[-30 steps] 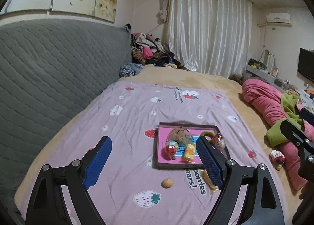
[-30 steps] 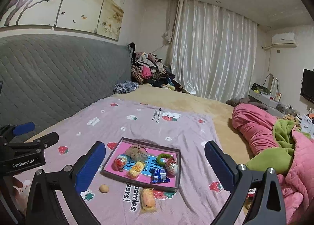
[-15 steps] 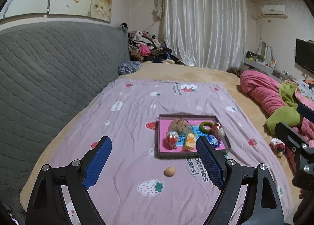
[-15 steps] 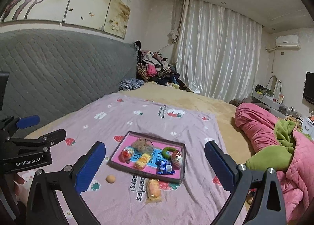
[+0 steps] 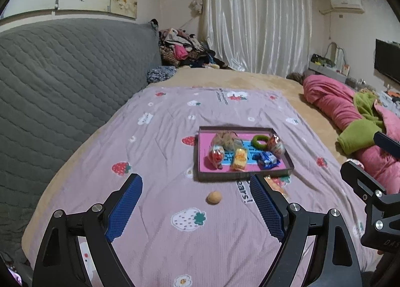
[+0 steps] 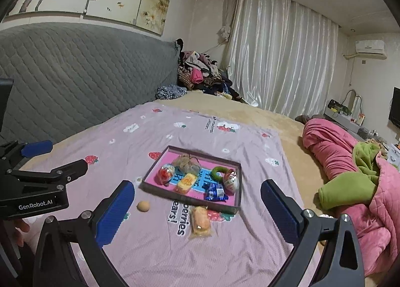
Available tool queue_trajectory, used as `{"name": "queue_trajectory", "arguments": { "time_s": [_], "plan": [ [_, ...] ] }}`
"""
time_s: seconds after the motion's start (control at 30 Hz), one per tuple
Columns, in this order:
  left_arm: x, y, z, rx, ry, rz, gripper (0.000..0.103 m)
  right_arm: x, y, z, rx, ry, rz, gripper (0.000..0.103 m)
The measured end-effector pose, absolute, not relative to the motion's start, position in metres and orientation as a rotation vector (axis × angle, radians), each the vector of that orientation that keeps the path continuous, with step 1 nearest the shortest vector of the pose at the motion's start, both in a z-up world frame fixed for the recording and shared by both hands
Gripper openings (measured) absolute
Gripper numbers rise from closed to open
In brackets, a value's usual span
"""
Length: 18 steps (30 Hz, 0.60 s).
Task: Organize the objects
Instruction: 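Pull both open tools back from the tray, then move both open tools toward the walnut and wrapped long cake beside the tray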
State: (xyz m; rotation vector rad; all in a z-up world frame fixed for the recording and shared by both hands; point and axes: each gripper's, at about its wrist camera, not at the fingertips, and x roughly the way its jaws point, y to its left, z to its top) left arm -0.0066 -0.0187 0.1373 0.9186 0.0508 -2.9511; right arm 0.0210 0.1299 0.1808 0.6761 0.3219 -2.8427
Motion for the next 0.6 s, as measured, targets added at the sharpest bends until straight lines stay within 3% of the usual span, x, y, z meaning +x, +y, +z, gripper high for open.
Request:
{"name": "queue_trajectory", "arguments": {
  "time_s": [0.6],
  "plan": [
    [-0.013,-0.009,0.097,1.036,0.006,-2.938,0.089,0.018,0.136,0.142,0.791,0.322,-2.817,0.102]
  ]
}}
